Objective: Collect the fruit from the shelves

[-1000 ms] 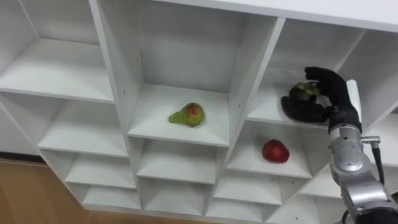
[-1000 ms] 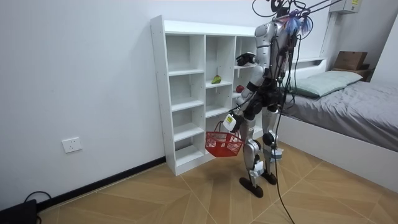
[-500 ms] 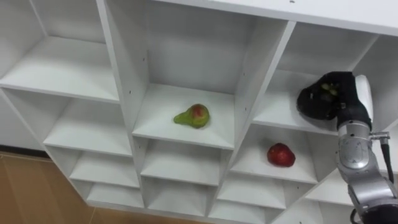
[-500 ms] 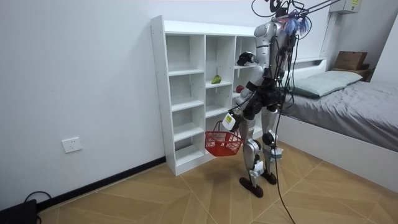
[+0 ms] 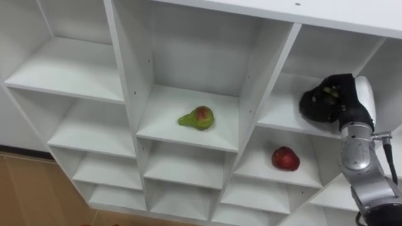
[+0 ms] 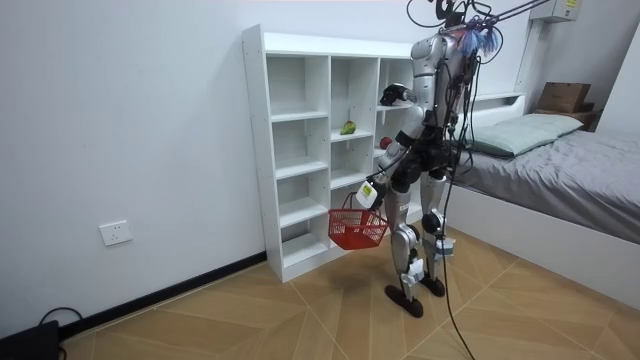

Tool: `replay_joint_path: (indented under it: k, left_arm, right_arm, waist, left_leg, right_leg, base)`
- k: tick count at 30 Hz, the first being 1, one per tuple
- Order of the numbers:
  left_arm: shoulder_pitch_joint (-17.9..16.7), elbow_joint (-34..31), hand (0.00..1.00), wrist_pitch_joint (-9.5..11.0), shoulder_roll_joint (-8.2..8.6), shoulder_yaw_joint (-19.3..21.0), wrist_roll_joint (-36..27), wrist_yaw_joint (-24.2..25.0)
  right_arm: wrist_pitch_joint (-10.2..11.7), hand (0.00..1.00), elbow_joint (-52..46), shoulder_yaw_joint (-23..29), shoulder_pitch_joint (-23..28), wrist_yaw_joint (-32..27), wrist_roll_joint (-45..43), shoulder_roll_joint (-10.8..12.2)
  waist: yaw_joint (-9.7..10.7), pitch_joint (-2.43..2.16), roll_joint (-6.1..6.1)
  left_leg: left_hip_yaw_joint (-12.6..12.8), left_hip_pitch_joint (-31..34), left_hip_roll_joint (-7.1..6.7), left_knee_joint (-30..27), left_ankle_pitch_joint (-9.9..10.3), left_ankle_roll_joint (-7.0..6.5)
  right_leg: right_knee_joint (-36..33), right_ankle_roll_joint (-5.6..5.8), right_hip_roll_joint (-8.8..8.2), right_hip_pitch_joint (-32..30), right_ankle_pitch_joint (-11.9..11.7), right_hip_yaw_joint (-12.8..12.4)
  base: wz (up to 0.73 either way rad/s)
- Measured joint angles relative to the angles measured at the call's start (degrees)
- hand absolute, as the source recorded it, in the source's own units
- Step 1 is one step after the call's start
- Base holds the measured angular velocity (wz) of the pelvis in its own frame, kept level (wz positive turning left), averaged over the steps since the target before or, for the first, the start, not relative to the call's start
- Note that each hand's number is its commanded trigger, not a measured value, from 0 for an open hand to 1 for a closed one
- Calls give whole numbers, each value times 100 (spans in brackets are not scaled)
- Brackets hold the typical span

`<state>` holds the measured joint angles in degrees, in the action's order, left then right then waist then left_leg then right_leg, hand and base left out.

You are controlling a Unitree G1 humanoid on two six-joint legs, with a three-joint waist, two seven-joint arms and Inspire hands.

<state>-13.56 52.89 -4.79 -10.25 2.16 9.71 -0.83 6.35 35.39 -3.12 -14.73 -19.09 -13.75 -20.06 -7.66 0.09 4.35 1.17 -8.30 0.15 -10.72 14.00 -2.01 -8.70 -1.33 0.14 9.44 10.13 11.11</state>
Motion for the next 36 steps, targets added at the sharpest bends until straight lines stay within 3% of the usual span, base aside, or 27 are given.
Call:
replay_joint_path:
  k: [11, 22, 29, 36]
  left_arm:
    - [60, -1, 100, 39, 1, -35, -331, 26]
    - [369, -292, 100, 237, 27, -158, -585, -15]
    - [511, -780, 100, 348, 24, -708, -1360, 111]
    - [539, -1397, 100, 387, 49, -1037, -1450, 381]
  right_arm:
    - [66, 100, -35, -18, 2, -55, 127, 1]
    - [257, 100, -60, -129, 10, -147, 332, 12]
    - [237, 100, -743, -273, 376, -120, 457, 137]
    - [245, 100, -953, -291, 465, -62, 400, 298]
  waist:
    - [31, 5, -16]
    - [157, 1, -46]
    - [333, -17, -68]
    - [479, -25, -64]
  left_leg:
    - [-9, 40, 2, -4, 0, 1]
    - [-6, 66, 3, -66, -2, 1]
    - [45, 44, 4, -59, -3, 2]
    - [41, 45, 5, -68, -3, 2]
  right_leg:
    - [2, 0, -16, -31, 0, -3]
    - [2, 0, -23, -44, 0, 4]
    - [0, 0, -23, -46, 0, -19]
    - [-4, 0, -22, -56, 0, -17]
  base:
    - [0]
    - [0]
    - [-2]
    - [0]
